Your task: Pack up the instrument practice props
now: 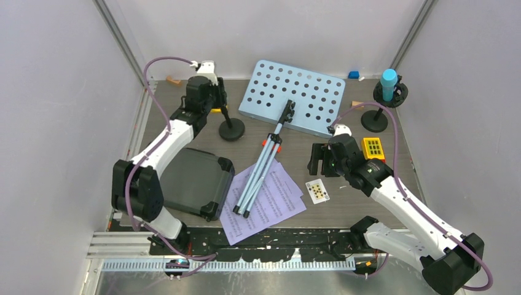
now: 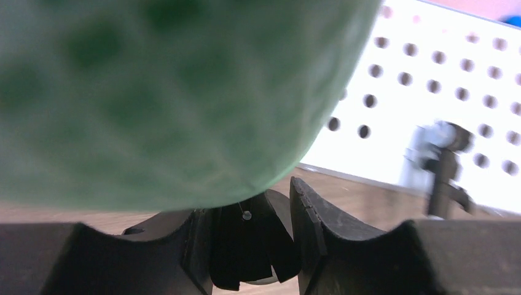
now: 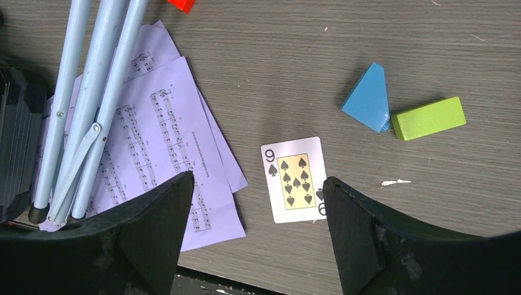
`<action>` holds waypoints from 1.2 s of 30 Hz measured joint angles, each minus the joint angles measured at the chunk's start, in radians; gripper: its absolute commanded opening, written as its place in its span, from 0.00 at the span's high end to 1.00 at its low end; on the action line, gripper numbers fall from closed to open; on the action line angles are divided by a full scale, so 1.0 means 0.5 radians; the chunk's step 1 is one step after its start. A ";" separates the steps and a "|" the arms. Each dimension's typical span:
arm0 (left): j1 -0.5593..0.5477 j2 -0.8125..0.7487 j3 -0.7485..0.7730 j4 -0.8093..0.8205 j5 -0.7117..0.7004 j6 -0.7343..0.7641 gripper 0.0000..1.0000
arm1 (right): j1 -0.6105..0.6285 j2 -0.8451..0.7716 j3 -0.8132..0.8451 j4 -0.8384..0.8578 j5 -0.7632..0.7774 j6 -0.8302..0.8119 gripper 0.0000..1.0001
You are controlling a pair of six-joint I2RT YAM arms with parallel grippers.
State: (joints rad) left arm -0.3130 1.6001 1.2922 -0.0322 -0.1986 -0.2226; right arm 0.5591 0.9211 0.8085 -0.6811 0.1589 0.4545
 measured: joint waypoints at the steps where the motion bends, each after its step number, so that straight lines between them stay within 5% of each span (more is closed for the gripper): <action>1: 0.000 -0.038 -0.036 0.027 0.113 0.000 0.64 | 0.000 -0.001 0.000 -0.002 -0.001 0.000 0.18; 8: -0.031 -0.155 -0.270 0.179 0.790 0.043 0.66 | 0.000 -0.002 0.000 -0.002 -0.002 0.012 0.18; 21: -0.064 -0.308 -0.694 0.658 1.283 0.316 0.74 | 0.000 -0.002 0.000 -0.001 -0.042 0.030 0.18; 23: -0.064 -0.327 -0.748 0.724 1.345 0.375 0.67 | 0.000 -0.002 0.001 0.002 -0.058 0.030 0.18; 30: -0.066 -0.344 -0.829 0.881 1.438 0.500 0.18 | 0.000 -0.001 0.064 0.025 -0.131 0.021 0.18; 36: -0.066 -0.356 -0.829 0.922 1.469 0.561 0.16 | 0.000 0.004 0.104 0.059 -0.183 0.014 0.18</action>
State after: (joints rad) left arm -0.3458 1.4220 0.8780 0.4290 0.5358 0.0578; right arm 0.5591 0.9230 0.8604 -0.6518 0.0673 0.4618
